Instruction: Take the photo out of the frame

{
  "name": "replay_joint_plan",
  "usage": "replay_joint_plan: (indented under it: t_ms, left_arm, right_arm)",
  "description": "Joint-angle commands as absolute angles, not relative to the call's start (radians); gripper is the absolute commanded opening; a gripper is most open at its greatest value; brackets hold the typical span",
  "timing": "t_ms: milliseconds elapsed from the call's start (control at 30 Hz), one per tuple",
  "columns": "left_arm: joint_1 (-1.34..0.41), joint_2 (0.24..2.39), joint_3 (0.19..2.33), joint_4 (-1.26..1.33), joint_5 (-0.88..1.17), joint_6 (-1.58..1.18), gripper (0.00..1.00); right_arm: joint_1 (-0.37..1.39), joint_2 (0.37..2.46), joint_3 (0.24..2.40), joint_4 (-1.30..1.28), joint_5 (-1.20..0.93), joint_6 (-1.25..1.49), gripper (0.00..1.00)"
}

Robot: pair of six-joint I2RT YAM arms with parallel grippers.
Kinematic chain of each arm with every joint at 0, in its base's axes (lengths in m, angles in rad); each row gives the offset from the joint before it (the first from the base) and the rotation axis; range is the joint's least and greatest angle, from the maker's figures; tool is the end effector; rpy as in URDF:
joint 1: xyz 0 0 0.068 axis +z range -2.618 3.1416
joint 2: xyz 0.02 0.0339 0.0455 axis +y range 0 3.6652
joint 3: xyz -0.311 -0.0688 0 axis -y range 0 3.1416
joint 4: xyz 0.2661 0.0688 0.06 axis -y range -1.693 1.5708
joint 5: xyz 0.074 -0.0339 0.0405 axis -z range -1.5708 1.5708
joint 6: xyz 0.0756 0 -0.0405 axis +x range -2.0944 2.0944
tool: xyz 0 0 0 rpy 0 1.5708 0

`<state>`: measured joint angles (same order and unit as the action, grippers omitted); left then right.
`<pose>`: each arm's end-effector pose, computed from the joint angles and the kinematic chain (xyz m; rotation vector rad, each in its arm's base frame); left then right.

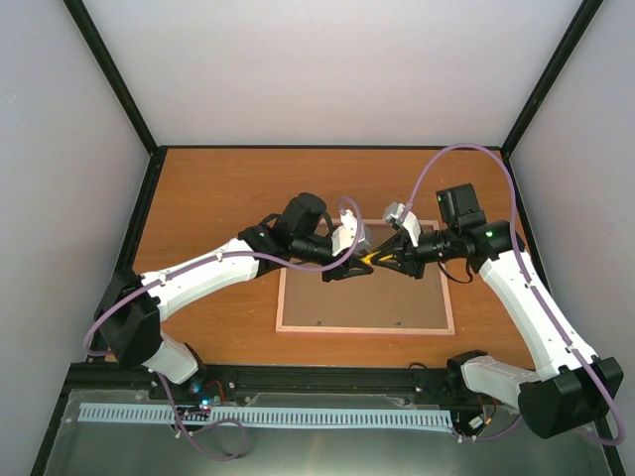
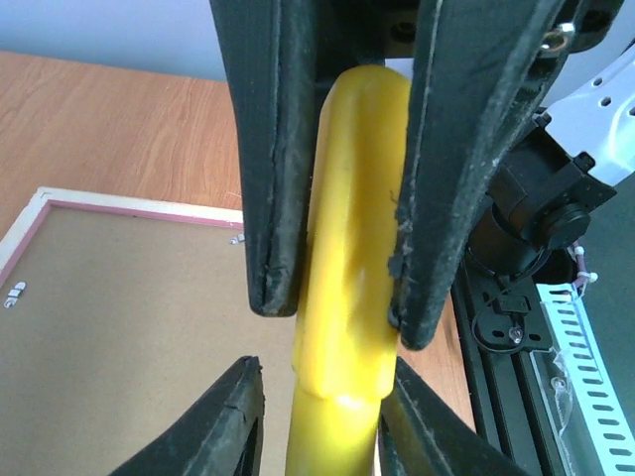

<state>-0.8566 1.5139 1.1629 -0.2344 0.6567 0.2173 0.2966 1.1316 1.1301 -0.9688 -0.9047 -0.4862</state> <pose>0.2169 -0.3207 0.3149 1.4545 1.6656 -1.0705 0.1951 0.1218 0.3550 -1.1847 1.9730 1.0343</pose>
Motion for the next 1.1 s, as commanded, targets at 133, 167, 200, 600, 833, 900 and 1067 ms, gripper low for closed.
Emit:
replay_joint_plan:
  t_ms: [133,167,200,600,833,900,1067]
  left_arm:
    - [-0.864,1.486,1.179,-0.202,0.674,0.211,0.19]
    - [-0.864,1.485,1.175,-0.196,0.673,0.209,0.17]
    - [-0.864,1.485,1.173,-0.193,0.671,0.207,0.15]
    - [-0.853,1.467,1.114,-0.186,0.551,0.118,0.06]
    - [-0.764,1.364,0.947,-0.188,0.432,-0.083,0.06]
    - [-0.718,1.319,0.890,-0.196,0.380,-0.163,0.06]
    - [-0.619,1.243,0.807,-0.346,0.139,-0.385,0.04]
  right_arm:
    - [0.292,1.114,1.101,-0.941,-0.890,-0.469,0.04]
    - [0.293,1.118,1.102,-0.940,-0.885,-0.467,0.04]
    - [0.293,1.121,1.103,-0.940,-0.879,-0.465,0.04]
    - [0.288,1.146,1.196,-0.967,-0.789,-0.435,0.43]
    - [0.246,1.151,1.220,-0.950,-0.759,-0.427,0.55]
    - [0.245,1.155,1.210,-0.942,-0.740,-0.426,0.55]
    - [0.246,1.149,1.150,-0.928,-0.674,-0.486,0.57]
